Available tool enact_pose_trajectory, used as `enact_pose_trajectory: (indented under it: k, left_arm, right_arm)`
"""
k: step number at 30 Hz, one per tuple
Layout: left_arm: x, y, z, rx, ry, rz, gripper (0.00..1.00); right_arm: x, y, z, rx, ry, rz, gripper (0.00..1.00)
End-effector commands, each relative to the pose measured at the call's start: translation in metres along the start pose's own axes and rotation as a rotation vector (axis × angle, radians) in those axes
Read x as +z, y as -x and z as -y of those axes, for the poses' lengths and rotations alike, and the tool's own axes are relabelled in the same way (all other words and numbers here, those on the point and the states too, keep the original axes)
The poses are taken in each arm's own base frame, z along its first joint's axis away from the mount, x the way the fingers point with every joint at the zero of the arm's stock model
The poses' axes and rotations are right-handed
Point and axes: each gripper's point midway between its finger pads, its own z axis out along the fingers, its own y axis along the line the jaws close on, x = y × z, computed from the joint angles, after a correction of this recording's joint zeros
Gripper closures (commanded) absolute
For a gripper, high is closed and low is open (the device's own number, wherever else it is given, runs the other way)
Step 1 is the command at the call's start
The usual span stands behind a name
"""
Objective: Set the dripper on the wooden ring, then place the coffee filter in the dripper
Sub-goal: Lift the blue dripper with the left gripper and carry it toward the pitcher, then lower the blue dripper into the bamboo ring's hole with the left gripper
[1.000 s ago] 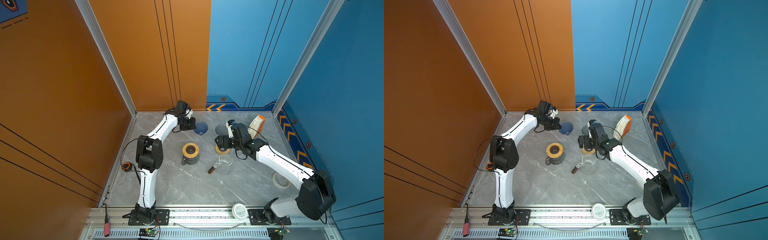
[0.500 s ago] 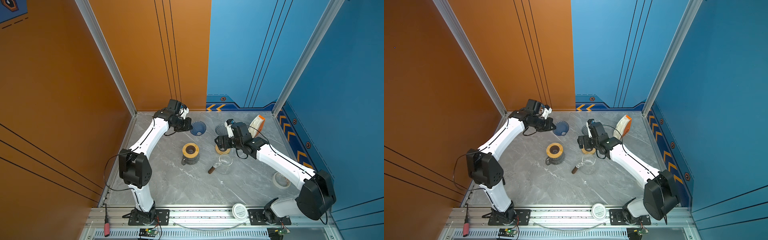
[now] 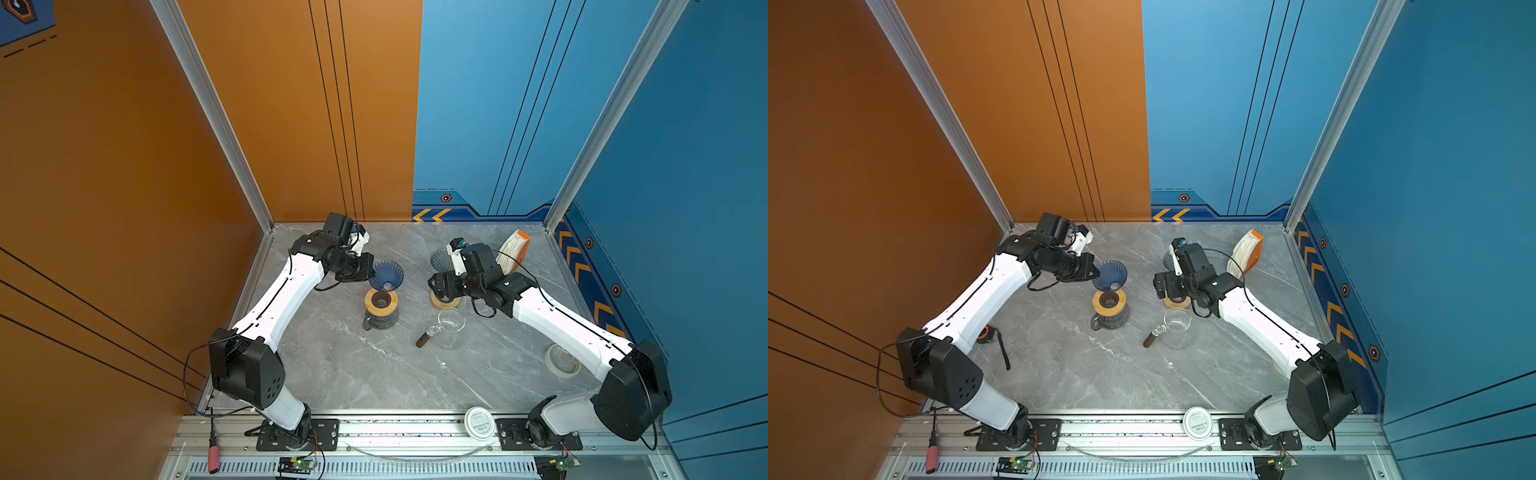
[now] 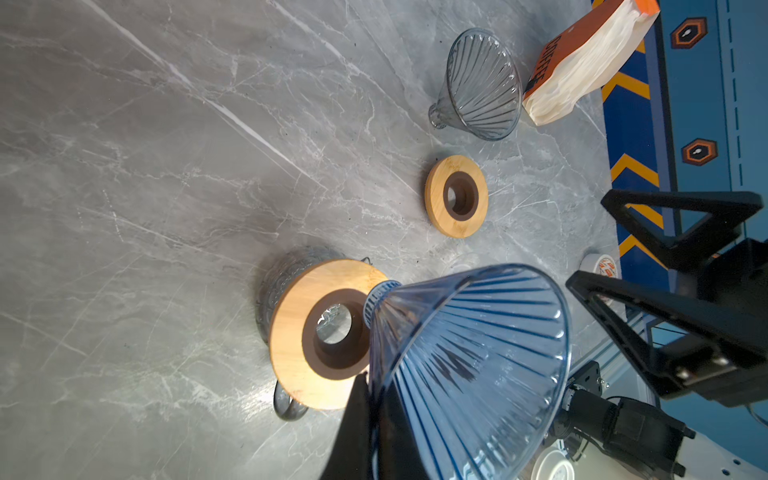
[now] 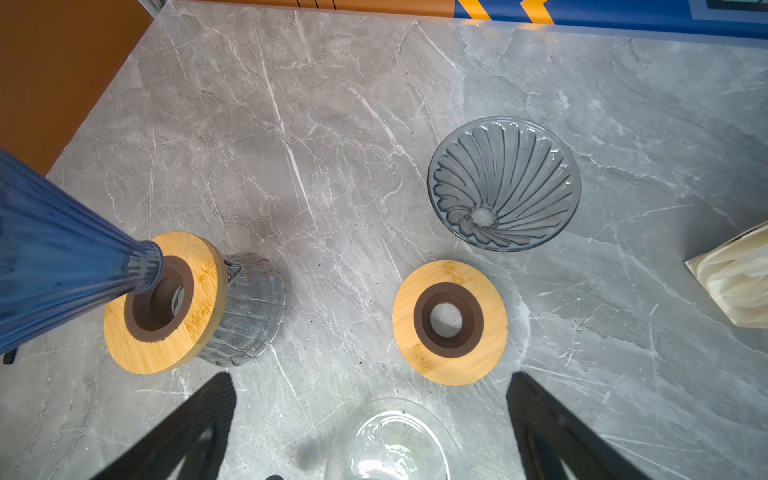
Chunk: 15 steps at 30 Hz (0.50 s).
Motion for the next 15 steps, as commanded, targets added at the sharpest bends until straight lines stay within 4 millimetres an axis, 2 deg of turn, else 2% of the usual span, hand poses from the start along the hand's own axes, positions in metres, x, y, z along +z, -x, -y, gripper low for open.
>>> enact_pose_trajectory:
  k: [1,9,15]
  left_arm:
    - [-0.010,-0.011,-0.009,0.014,0.034,-0.016,1.00]
    - [0.001,-0.017,-0.024,-0.011,0.053,-0.052,1.00]
    - [0.017,-0.024,-0.023,-0.015,0.007,-0.115,1.00]
  right_arm:
    - [-0.002,-0.003,-0.004,-0.018,-0.003,-0.023,0.00]
    - [-0.001,-0.004,-0.004,-0.026,-0.013,-0.030,0.00]
    - [-0.002,0.000,-0.003,-0.025,-0.031,-0.018,0.00]
